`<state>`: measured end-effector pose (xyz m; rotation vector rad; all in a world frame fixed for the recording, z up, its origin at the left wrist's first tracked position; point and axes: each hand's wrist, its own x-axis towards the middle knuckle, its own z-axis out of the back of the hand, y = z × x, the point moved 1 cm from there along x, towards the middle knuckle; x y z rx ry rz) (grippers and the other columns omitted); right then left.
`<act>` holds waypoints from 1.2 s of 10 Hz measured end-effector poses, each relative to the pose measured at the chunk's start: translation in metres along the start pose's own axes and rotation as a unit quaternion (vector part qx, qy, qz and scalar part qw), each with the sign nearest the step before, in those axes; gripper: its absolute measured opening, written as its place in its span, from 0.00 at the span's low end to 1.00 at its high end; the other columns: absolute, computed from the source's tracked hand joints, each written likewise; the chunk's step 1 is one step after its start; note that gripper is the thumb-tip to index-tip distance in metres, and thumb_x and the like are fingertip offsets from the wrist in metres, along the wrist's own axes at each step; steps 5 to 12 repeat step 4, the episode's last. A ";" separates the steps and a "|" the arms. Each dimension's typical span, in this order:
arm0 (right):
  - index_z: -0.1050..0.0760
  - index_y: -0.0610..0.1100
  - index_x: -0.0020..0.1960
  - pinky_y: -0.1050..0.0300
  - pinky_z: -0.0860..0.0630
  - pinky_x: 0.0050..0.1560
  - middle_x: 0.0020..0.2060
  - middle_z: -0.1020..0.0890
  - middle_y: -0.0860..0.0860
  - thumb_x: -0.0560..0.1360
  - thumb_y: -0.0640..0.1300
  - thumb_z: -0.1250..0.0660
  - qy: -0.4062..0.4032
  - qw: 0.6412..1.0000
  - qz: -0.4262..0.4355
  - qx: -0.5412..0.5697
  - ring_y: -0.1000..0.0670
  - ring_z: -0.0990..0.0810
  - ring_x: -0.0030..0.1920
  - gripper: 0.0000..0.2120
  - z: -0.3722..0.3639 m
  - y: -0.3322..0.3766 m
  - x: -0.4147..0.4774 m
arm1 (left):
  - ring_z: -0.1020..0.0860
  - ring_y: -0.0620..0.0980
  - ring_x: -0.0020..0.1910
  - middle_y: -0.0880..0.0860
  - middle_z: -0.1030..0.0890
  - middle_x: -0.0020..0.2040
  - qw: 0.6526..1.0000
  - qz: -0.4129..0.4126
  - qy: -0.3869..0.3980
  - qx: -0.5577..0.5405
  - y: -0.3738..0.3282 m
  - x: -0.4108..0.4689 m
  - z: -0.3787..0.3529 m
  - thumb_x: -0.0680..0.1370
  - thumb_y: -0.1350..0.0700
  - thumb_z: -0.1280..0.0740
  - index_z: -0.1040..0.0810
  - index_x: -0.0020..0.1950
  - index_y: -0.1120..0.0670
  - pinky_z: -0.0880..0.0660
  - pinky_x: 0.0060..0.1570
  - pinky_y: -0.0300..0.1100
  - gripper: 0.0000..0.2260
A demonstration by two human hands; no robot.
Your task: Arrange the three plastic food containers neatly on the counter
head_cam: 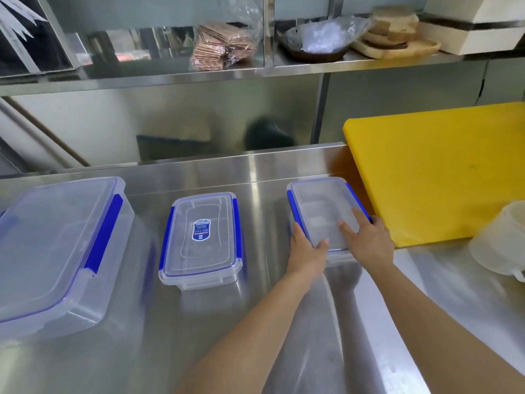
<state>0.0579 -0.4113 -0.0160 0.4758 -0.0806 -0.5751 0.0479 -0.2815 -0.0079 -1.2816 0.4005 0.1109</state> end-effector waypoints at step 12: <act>0.37 0.42 0.70 0.43 0.35 0.63 0.68 0.31 0.38 0.76 0.55 0.41 -0.084 0.993 0.059 0.058 0.37 0.31 0.65 0.26 0.026 0.025 -0.009 | 0.44 0.51 0.76 0.50 0.45 0.78 0.993 -0.065 -0.061 0.083 -0.021 -0.014 0.047 0.76 0.43 0.37 0.49 0.76 0.48 0.42 0.72 0.50 0.33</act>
